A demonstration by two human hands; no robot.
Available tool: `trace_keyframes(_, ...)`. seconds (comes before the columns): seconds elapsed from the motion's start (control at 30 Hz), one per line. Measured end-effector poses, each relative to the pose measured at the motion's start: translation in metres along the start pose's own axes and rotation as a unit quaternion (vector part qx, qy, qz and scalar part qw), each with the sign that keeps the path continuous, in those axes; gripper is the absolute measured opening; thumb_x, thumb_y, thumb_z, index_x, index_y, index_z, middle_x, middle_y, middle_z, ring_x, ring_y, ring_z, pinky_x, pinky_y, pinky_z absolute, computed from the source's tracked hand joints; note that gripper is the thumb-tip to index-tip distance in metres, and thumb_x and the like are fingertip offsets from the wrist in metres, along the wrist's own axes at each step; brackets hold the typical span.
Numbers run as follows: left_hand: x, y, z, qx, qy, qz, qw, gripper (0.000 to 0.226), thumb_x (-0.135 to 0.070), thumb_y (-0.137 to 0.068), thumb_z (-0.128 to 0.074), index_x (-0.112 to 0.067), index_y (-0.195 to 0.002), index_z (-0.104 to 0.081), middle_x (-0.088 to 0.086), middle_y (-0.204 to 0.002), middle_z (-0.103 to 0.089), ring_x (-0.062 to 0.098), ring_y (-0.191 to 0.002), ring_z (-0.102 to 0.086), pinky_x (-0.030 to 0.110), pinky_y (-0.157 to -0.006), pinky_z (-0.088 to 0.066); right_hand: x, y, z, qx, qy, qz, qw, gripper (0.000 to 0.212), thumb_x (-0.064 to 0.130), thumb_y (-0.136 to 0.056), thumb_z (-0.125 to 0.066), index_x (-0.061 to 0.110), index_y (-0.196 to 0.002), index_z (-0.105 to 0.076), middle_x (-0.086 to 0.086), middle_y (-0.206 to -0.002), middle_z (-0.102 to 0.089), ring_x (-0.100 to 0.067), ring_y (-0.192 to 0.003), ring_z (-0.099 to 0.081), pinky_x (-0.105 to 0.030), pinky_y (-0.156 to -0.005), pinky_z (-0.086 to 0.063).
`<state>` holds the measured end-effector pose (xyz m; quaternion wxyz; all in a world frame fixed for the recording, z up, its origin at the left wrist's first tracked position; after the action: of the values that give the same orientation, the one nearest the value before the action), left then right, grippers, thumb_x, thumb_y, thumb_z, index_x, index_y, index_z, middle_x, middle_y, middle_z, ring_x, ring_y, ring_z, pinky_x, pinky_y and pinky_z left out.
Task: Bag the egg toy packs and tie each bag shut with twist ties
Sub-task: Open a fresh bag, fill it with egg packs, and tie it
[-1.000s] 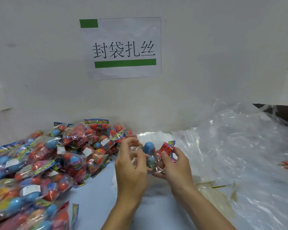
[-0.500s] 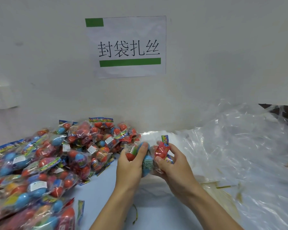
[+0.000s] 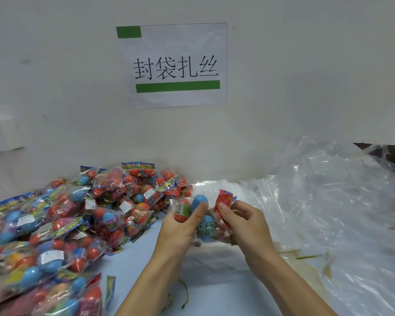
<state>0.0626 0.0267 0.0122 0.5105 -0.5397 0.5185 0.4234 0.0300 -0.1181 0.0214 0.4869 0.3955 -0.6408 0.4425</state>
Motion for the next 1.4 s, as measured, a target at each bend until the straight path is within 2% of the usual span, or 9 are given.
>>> trace_keyframes(0.4,-0.002,0.001,0.004,-0.021,-0.046,-0.059,0.997,0.064,-0.050,-0.048,-0.085,-0.016,-0.100,-0.066,-0.005,-0.078,-0.075,0.010,-0.066,-0.073,0.016,-0.047,-0.049,0.002,-0.005,0.012,-0.120,0.165,0.084,0.975,0.034,0.011,-0.095,-0.064,0.019,-0.063,-0.071,0.006,-0.062,-0.069,-0.009,-0.060,-0.062,-0.017,-0.053,-0.045)
trace_keyframes(0.57,0.000,-0.002,0.007,-0.020,0.006,-0.039,0.999,0.068,-0.048,-0.052,-0.087,-0.017,-0.109,-0.069,0.006,-0.094,-0.077,0.027,-0.085,-0.075,0.050,-0.077,-0.061,0.002,-0.004,0.006,-0.021,0.050,0.044,0.998,0.012,0.028,-0.096,-0.065,0.021,-0.096,-0.075,0.005,-0.088,-0.075,-0.016,-0.090,-0.071,-0.028,-0.073,-0.056)
trace_keyframes(0.7,0.002,-0.002,0.004,0.020,0.038,-0.031,0.999,0.071,-0.042,-0.053,-0.095,-0.011,-0.112,-0.068,0.014,-0.100,-0.076,0.035,-0.090,-0.074,0.052,-0.084,-0.059,-0.003,-0.001,-0.003,0.077,0.030,-0.018,0.996,0.022,0.039,-0.088,-0.072,0.018,-0.093,-0.076,-0.013,-0.093,-0.075,-0.033,-0.091,-0.072,-0.049,-0.085,-0.058)
trace_keyframes(0.87,0.003,-0.004,0.004,0.046,0.038,-0.033,0.998,0.062,-0.033,-0.058,-0.090,-0.008,-0.111,-0.068,0.013,-0.099,-0.076,0.033,-0.092,-0.073,0.053,-0.089,-0.057,0.000,-0.002,0.003,0.042,0.046,0.004,0.998,0.008,0.017,-0.090,-0.074,0.022,-0.086,-0.079,-0.002,-0.076,-0.077,-0.016,-0.072,-0.073,-0.028,-0.058,-0.057)
trace_keyframes(1.03,0.005,-0.003,0.001,0.037,0.061,-0.013,0.997,0.070,-0.053,-0.054,-0.091,-0.013,-0.107,-0.069,0.013,-0.100,-0.076,0.032,-0.094,-0.073,0.047,-0.087,-0.056,0.001,0.000,0.002,0.055,0.026,0.024,0.998,0.013,0.004,-0.093,-0.068,0.012,-0.087,-0.075,0.005,-0.065,-0.073,-0.002,-0.058,-0.068,-0.013,-0.048,-0.048)
trace_keyframes(1.13,0.003,-0.005,0.004,0.022,0.083,-0.014,0.996,0.068,-0.049,-0.057,-0.088,-0.010,-0.108,-0.067,0.015,-0.101,-0.075,0.034,-0.094,-0.073,0.047,-0.084,-0.058,-0.001,0.002,-0.004,0.119,0.022,0.010,0.993,0.008,0.015,-0.091,-0.072,0.017,-0.099,-0.074,0.000,-0.088,-0.078,-0.013,-0.084,-0.075,-0.023,-0.069,-0.059)
trace_keyframes(1.2,0.001,-0.004,0.001,0.033,0.083,-0.021,0.996,0.070,-0.050,-0.055,-0.092,-0.012,-0.110,-0.066,0.016,-0.100,-0.075,0.034,-0.092,-0.073,0.045,-0.077,-0.059,-0.003,0.002,-0.005,0.159,-0.001,-0.015,0.987,0.033,0.029,-0.079,-0.081,0.018,-0.108,-0.070,-0.003,-0.100,-0.077,-0.021,-0.097,-0.074,-0.037,-0.086,-0.061)
trace_keyframes(1.27,0.000,-0.001,-0.001,0.040,0.082,-0.032,0.995,0.072,-0.049,-0.051,-0.090,-0.016,-0.110,-0.065,0.017,-0.099,-0.074,0.035,-0.090,-0.074,0.041,-0.070,-0.059,-0.004,0.003,-0.006,0.174,-0.016,-0.033,0.984,0.051,0.032,-0.068,-0.086,0.019,-0.113,-0.066,-0.003,-0.103,-0.077,-0.023,-0.099,-0.074,-0.043,-0.089,-0.060)
trace_keyframes(1.4,-0.001,-0.001,-0.001,0.049,0.095,-0.045,0.993,0.073,-0.050,-0.053,-0.088,-0.018,-0.113,-0.063,0.018,-0.102,-0.073,0.035,-0.092,-0.073,0.041,-0.072,-0.058,0.000,0.003,-0.003,0.160,0.000,-0.014,0.987,0.033,0.015,-0.078,-0.086,0.025,-0.106,-0.071,-0.003,-0.098,-0.078,-0.022,-0.094,-0.076,-0.043,-0.082,-0.062)
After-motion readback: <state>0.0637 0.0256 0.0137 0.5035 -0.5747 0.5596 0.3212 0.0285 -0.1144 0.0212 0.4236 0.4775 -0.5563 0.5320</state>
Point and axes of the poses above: each hand's wrist, its own y-axis away from the middle knuckle, its own z-axis out of the back of the hand, x = y × z, the point moved 4 cm from there along -y, towards the middle knuckle
